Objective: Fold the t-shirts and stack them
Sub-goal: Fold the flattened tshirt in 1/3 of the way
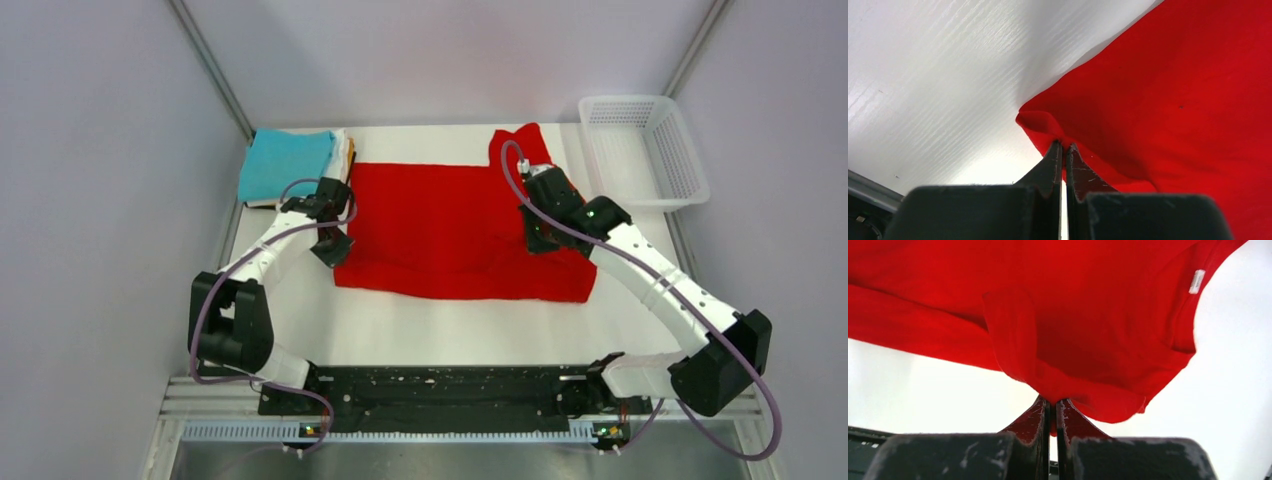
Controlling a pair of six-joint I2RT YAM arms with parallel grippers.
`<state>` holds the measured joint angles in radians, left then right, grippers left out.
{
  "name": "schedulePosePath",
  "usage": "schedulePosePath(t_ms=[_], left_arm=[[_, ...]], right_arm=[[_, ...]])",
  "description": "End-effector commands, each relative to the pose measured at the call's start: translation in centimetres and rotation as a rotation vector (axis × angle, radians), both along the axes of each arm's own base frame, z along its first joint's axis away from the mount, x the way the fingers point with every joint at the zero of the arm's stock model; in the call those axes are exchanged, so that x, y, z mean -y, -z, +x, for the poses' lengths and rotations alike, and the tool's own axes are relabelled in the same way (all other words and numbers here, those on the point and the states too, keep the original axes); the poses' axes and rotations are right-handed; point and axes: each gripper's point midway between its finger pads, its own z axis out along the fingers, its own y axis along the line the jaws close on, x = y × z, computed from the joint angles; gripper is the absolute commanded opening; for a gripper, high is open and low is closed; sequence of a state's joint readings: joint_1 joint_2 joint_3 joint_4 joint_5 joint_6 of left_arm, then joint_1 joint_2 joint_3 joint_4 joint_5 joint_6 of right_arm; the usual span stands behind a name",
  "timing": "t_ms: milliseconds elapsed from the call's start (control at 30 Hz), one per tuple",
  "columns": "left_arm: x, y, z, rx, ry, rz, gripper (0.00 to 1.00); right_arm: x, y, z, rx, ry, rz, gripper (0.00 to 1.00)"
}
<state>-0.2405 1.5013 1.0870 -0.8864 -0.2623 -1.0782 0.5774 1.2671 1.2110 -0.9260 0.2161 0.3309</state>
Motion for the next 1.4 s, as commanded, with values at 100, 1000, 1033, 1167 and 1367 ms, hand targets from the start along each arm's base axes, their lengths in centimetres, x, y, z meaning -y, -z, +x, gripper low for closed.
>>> schedulePosePath(t_ms=[100,1000,1033,1167,1367], left_arm=[[-0.3,-1.5,3.1,0.094,-0.013,-0.004,0.0],[-2.6,-0.5,12.0,0.143,-0.003,0.094,0.18],[-2.7,-0.4,12.2,0.139,-0.001,0.095,0.22],[-2.9,-1.2,11.8,0.123,0.022,0.106,0.66],[-3.6,-3.0,9.1,0.106,0.025,0.126,0.8]], right_arm=[[0.5,-2.7,4.7,0.125,-0.035,-0.038,0.0],[3.9,3.1,19.5,0.172,-0.019,-0.039,0.01],[3.8,3.9,20.8,0.188,-0.058,-0.064,0.02],[4.9,6.5,24.8,0.143,-0.013,-0.158,0.58],[6.6,5.1,24.7,0.158,0.211,-0.148,0.72]])
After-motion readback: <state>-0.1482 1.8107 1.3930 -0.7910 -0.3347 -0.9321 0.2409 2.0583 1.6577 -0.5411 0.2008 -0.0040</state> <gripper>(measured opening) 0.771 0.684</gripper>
